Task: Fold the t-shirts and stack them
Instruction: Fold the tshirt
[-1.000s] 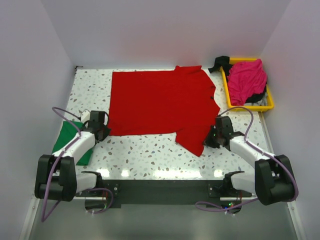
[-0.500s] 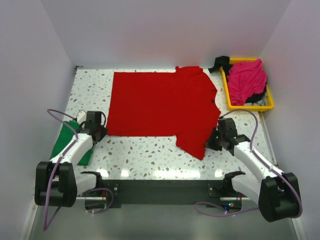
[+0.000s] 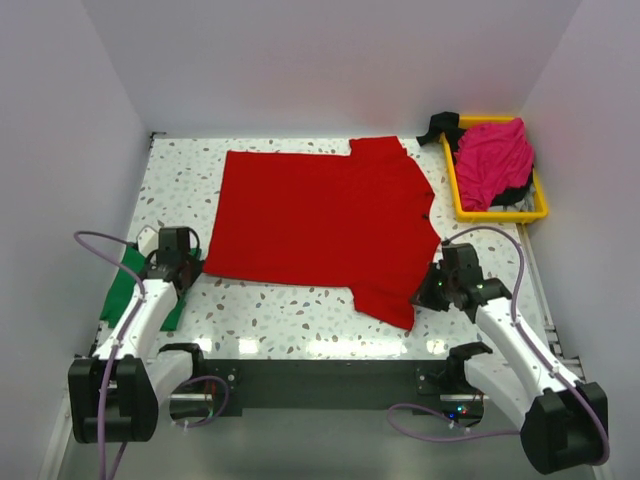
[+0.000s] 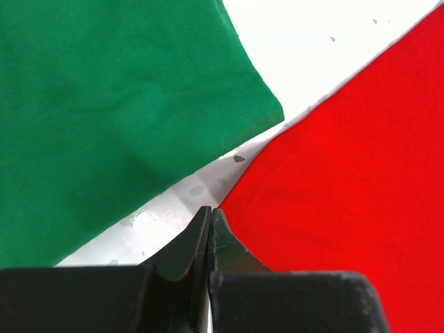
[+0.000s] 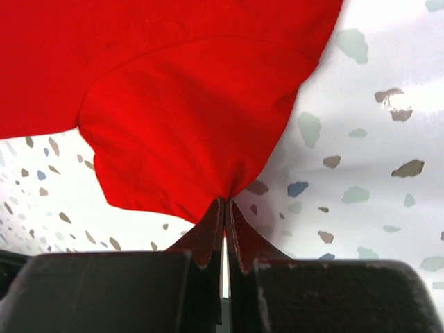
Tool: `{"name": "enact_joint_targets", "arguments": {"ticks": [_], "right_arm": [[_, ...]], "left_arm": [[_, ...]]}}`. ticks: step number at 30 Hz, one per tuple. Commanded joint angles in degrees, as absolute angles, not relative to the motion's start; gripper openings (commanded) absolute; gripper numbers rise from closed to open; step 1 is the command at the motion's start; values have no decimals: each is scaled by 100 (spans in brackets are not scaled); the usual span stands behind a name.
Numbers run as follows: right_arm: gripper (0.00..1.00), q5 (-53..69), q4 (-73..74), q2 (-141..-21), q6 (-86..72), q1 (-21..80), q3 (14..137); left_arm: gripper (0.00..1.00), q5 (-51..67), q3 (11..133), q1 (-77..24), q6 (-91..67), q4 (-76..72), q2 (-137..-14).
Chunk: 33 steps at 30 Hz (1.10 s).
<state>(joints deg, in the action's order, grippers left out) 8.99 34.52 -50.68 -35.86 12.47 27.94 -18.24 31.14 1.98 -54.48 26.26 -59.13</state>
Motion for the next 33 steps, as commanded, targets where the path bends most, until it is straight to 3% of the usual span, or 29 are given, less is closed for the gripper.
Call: {"name": "enact_joint_targets", "arguments": {"ticks": [1,8,22,33], "right_arm": [[0,1230,3884,-4808,-3577,1266,2804],[0,1256,3403,-4982,-3647,1266,3190],[0,993,2197,-8416,-3322,1239,5615],[0,1441,2022,-9334,-3401,862,6547]], "left_arm": [[0,-2030,3138,255,-5449,2839,-5678],[0,-1539,3260,237,-5221,2121,-5914],[0,-1468,5597,-334,-5801,2047,-8744],[0,-1582,6267,-132,-5730,2206,-9580]]}}
